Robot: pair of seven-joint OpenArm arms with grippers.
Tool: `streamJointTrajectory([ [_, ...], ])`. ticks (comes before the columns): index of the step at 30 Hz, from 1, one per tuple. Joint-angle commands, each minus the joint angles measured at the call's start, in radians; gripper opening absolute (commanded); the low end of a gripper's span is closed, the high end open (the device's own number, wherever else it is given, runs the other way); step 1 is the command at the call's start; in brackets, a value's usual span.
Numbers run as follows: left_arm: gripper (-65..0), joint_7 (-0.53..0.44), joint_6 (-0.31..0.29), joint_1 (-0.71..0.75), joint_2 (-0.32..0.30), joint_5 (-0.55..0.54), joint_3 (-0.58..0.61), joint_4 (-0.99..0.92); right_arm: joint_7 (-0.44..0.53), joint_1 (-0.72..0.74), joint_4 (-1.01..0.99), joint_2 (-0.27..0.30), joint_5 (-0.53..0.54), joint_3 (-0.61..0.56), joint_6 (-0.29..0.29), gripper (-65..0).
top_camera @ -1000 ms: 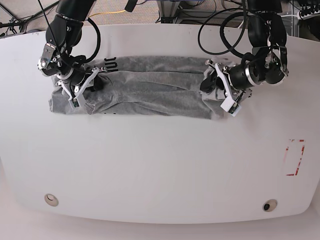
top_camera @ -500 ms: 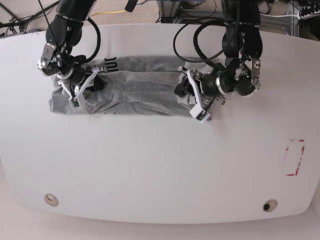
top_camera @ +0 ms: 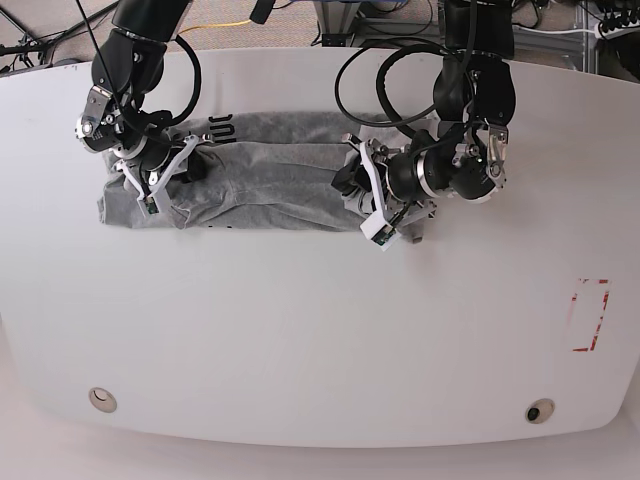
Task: Fold the T-shirt properly
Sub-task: 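Fold the shirt end held by the left gripper toward the right gripper, then release and regrasp the folded layer with the left gripper, press it flat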
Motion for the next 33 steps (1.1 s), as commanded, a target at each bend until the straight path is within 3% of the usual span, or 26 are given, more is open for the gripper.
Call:
streamJointTrajectory([
  [1, -40.4, -0.021, 0.001, -0.027, 0.007, -0.022, 0.018, 0.017, -0.025, 0.002, 0.002, 0.006, -0.025, 0.000, -0.005, -56.8],
  [3, -36.8, -0.021, 0.001, -0.030, 0.010, -0.025, 0.019, 0.018, -0.025, 0.002, 0.002, 0.006, -0.025, 0.000, -0.005, -56.8],
  [8, -30.3, -0.018, -0.003, -0.062, 0.085, -0.044, 0.039, 0.023, -0.025, 0.002, 0.002, 0.006, -0.025, 0.000, -0.005, -56.8],
  [12, -30.4, 0.046, -0.003, -0.100, 0.128, -0.097, 0.079, 0.038, -0.025, 0.001, 0.002, 0.006, -0.025, 0.000, -0.005, -56.8],
  [16, -30.4, 0.096, -0.003, -0.128, 0.130, -0.081, 0.050, 0.117, -0.025, 0.002, 0.004, 0.006, -0.025, -0.001, -0.005, -56.8],
  [22, -30.4, 0.097, -0.003, -0.108, 0.016, -0.021, 0.001, 0.123, -0.025, 0.002, 0.006, 0.006, -0.025, 0.000, -0.005, -56.8],
  [27, -30.4, 0.099, -0.007, -0.059, -0.103, -0.035, -0.028, 0.133, -0.025, 0.005, 0.004, 0.006, -0.022, 0.000, -0.005, -56.8],
  [33, -30.6, 0.099, -0.094, -0.011, -0.172, -0.054, -0.025, 0.143, -0.023, 0.005, 0.004, 0.006, -0.022, 0.000, -0.005, -56.8],
])
